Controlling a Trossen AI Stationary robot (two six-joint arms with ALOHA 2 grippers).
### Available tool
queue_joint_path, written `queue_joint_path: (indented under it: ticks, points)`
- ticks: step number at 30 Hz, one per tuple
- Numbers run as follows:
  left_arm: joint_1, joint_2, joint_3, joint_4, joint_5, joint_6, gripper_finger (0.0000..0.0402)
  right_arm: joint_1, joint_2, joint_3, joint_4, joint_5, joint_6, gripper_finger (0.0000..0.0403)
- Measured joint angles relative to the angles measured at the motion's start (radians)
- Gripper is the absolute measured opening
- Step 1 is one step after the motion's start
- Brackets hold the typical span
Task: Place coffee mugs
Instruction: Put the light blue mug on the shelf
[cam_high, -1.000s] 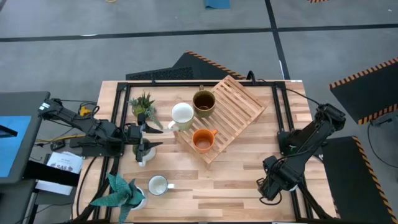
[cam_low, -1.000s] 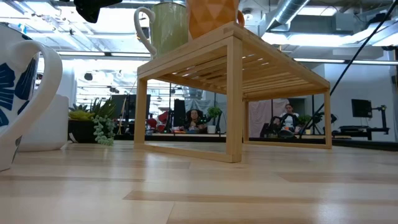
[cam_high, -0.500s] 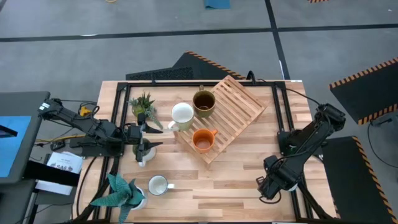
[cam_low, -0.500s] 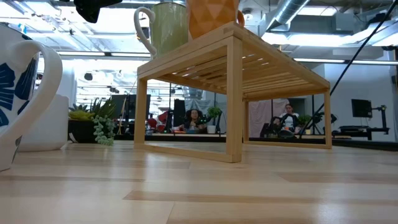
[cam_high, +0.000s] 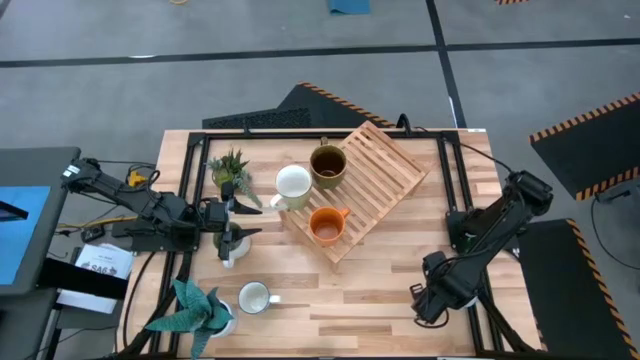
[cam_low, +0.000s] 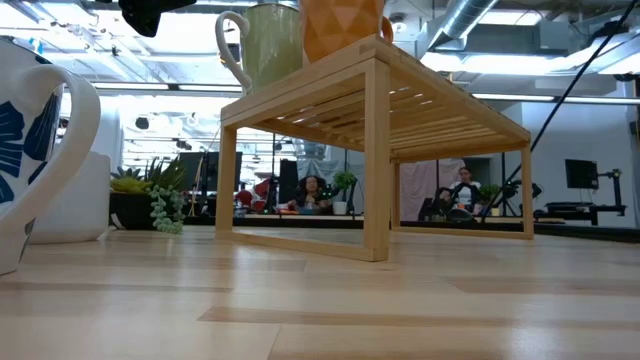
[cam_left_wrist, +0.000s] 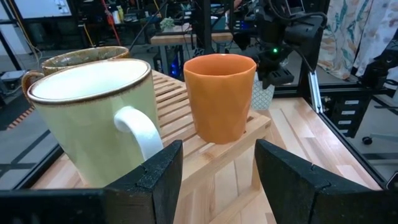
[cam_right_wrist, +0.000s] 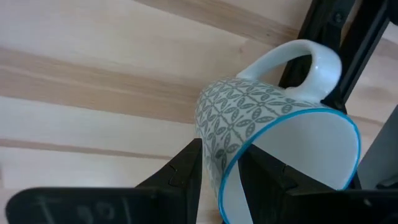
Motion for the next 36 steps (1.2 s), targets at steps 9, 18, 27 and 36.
queue_joint_path:
  ticks: [9, 18, 27, 36]
  points:
    - [0.0, 0.0, 0.0, 0.0, 0.0, 0.0, 0.0187, -0.005, 0.037, 0.001, -0.003, -0.005, -0.028, 0.0127]
    - [0.0, 0.0, 0.0, 0.0, 0.0, 0.0, 0.0187, -0.007, 0.045, 0.0, -0.005, 0.0, -0.096, 0.0067]
    - [0.0, 0.0, 0.0, 0.001, 0.0, 0.0, 0.0187, -0.019, 0.045, 0.129, 0.031, 0.059, -0.352, 0.004]
    - [0.0, 0.0, 0.0, 0.005, 0.0, 0.0, 0.0187, -0.089, 0.044, 0.578, 0.061, 0.294, -0.928, 0.004]
